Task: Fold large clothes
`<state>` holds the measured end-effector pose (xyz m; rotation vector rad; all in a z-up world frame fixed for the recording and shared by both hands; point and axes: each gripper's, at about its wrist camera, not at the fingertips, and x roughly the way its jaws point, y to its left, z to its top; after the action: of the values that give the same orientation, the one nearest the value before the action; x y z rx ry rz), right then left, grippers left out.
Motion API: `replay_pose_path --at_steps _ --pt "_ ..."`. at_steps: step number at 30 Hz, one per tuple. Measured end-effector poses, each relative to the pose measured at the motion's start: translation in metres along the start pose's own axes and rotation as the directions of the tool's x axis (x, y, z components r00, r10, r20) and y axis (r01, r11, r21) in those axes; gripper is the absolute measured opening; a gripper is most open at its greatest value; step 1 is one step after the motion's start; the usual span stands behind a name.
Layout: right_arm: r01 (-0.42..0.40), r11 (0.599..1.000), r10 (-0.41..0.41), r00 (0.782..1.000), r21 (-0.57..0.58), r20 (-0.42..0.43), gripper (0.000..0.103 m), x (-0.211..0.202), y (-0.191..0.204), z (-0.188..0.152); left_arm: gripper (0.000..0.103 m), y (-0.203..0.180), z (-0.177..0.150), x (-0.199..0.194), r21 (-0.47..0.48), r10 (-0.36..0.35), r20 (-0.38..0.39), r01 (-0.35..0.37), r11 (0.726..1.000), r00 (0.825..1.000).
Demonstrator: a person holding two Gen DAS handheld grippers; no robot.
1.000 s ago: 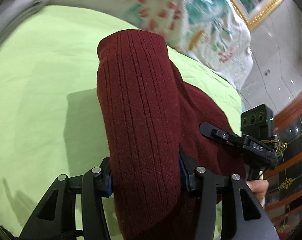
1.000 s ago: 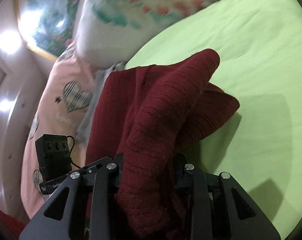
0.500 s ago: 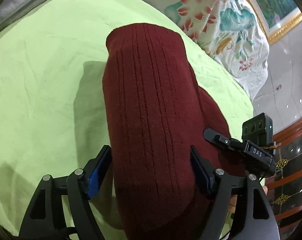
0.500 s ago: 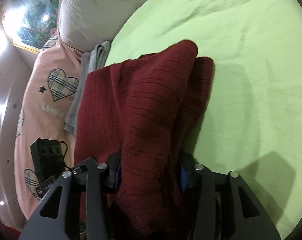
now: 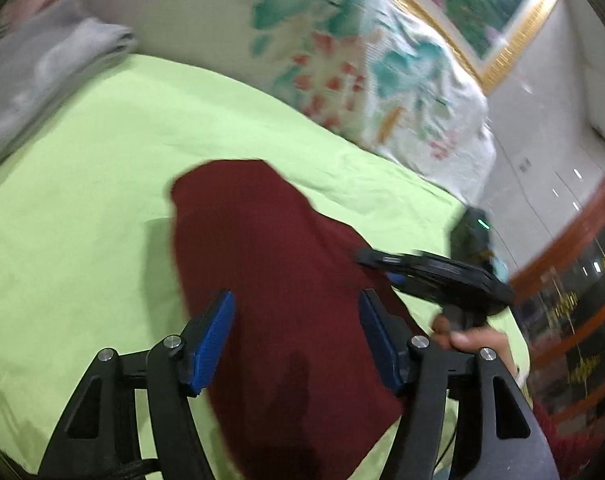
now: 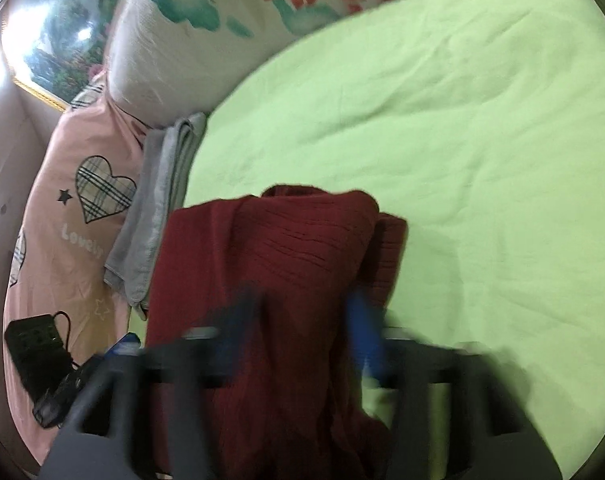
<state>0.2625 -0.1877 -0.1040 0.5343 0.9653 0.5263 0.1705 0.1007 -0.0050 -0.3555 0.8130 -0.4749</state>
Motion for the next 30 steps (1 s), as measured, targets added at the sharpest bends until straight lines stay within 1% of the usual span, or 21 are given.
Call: replay_pose_path --at_steps 1,3,4,5,6,7,8,9,11,12,13,15,16,17,19,21,23,25,27,30 --pt "-0.008 1.0 0.008 1.0 -0.001 -0.001 0.011 0.004 0.001 0.003 0.056 -0.001 0.001 0.008 0.006 0.013 -0.019 -0.012 1.0 1.0" --pt "-0.034 0.999 0.036 0.998 -0.023 0.057 0.009 -0.003 0.006 0.008 0.055 0.0 0.004 0.019 0.009 0.032 -0.043 -0.032 0.999 0.999" --pt "-0.067 0.997 0.07 0.992 -0.032 0.106 0.009 -0.011 0.009 0.011 0.055 0.002 0.006 0.022 0.004 0.035 -0.042 -0.035 0.999 0.999" --pt "-0.074 0.997 0.078 0.989 -0.032 0.127 0.009 -0.016 0.009 0.013 0.055 0.004 0.007 0.025 -0.004 0.038 -0.044 -0.038 0.999 0.998" --pt "-0.06 0.998 0.064 0.988 -0.033 0.139 0.009 -0.017 0.009 0.014 0.055 0.007 0.01 0.03 -0.016 0.039 -0.052 -0.04 0.999 0.998" --pt "-0.032 0.999 0.037 0.99 -0.038 0.138 0.009 -0.015 0.008 0.015 0.055 0.01 0.01 0.035 -0.029 0.041 -0.064 -0.043 0.999 0.997" --pt "-0.001 0.999 0.004 0.994 -0.033 0.106 0.009 -0.006 0.004 0.015 0.054 0.012 0.009 0.042 -0.036 0.048 -0.08 -0.051 0.998 0.996" --pt "0.011 1.0 -0.009 0.997 -0.023 0.079 0.009 0.001 0.0 0.013 0.054 0.011 0.008 0.051 -0.029 0.059 -0.093 -0.062 0.998 0.994" --pt "0.024 1.0 -0.025 0.999 0.007 0.03 0.013 0.015 -0.011 0.008 0.055 0.003 0.002 0.063 0.028 0.115 -0.11 -0.113 0.993 0.987" --pt "0.02 1.0 -0.021 0.999 0.023 0.028 0.015 0.016 -0.014 0.006 0.057 0.0 0.0 0.065 0.049 0.132 -0.108 -0.127 0.991 0.985" --pt "0.015 0.999 -0.016 0.999 0.043 0.034 0.021 0.014 -0.016 0.004 0.058 -0.004 -0.001 0.065 0.07 0.142 -0.107 -0.135 0.988 0.984" --pt "0.02 0.997 -0.025 0.997 0.073 0.067 0.026 0.001 -0.016 0.002 0.058 -0.007 -0.002 0.062 0.075 0.146 -0.104 -0.138 0.988 0.984" --pt "0.026 0.997 -0.032 0.996 0.072 0.084 0.026 -0.006 -0.015 0.001 0.058 -0.007 -0.001 0.057 0.066 0.138 -0.101 -0.131 0.989 0.985" --pt "0.038 0.997 -0.045 0.992 0.061 0.12 0.026 -0.019 -0.009 0.0 0.058 -0.007 0.001 0.052 0.051 0.123 -0.095 -0.119 0.992 0.988" --pt "0.043 0.999 -0.047 0.982 0.03 0.182 0.026 -0.042 0.002 -0.005 0.058 -0.005 -0.003 0.033 0.02 0.077 -0.073 -0.076 0.997 0.994" --pt "0.036 0.999 -0.034 0.973 -0.005 0.228 0.026 -0.062 0.016 -0.013 0.058 -0.005 -0.012 0.014 0.004 0.063 -0.045 -0.063 0.998 0.997" --pt "0.022 0.998 -0.008 0.97 -0.053 0.242 0.026 -0.074 0.032 -0.026 0.058 -0.005 -0.022 0.001 -0.009 0.06 -0.031 -0.06 0.998 0.998" --pt "0.001 0.996 0.019 0.972 -0.084 0.235 0.026 -0.079 0.044 -0.04 0.058 -0.005 -0.034 -0.011 -0.016 0.063 -0.02 -0.064 0.998 0.998" --pt "-0.028 0.994 0.052 0.975 -0.11 0.216 0.026 -0.077 0.055 -0.057 0.058 -0.003 -0.047 -0.024 -0.025 0.051 -0.001 -0.051 0.998 0.999" --pt "-0.03 0.992 0.054 0.979 -0.124 0.196 0.026 -0.064 0.063 -0.075 0.058 -0.002 -0.057 -0.033 -0.029 0.008 0.01 -0.008 1.0 1.0"
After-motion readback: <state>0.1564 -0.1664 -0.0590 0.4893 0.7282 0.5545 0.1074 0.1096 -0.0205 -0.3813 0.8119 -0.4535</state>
